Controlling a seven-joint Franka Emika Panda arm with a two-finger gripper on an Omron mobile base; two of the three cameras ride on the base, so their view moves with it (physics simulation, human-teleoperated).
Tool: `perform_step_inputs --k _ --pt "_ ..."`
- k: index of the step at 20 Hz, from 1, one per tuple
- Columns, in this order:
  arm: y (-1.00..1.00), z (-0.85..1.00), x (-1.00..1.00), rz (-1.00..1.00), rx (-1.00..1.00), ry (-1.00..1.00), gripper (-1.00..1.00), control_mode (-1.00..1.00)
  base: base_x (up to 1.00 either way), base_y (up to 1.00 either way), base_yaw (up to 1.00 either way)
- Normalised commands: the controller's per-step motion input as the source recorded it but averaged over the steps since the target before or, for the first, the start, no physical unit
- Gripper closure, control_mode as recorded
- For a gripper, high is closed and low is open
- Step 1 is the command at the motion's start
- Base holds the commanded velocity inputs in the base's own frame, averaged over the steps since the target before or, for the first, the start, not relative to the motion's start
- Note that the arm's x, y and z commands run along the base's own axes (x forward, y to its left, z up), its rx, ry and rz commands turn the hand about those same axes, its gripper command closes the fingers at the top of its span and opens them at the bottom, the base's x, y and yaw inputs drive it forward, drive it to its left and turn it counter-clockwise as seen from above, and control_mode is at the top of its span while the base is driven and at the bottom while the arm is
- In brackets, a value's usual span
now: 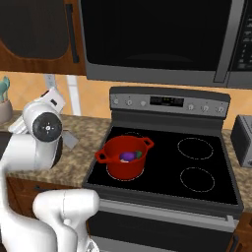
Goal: Put the eggplant and garlic in the pot. Retrieve the spatula and lightly stir the vegetables in the pot.
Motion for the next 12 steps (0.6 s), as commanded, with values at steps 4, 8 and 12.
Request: perform_step_inputs --k 4,8,12 --pt "-1.00 0.33 -0.08 -0.25 0.48 0.01 1.00 -1.00 0.00 0.00 0.00" --pt "-0.99 -0.04 0.29 -0.18 0.47 0.00 1.00 -1.00 0.00 0.00 0.00" --pt "-0.78 -0.26 0.73 -0.16 0.40 0.00 1.00 -1.00 0.00 0.00 0.00"
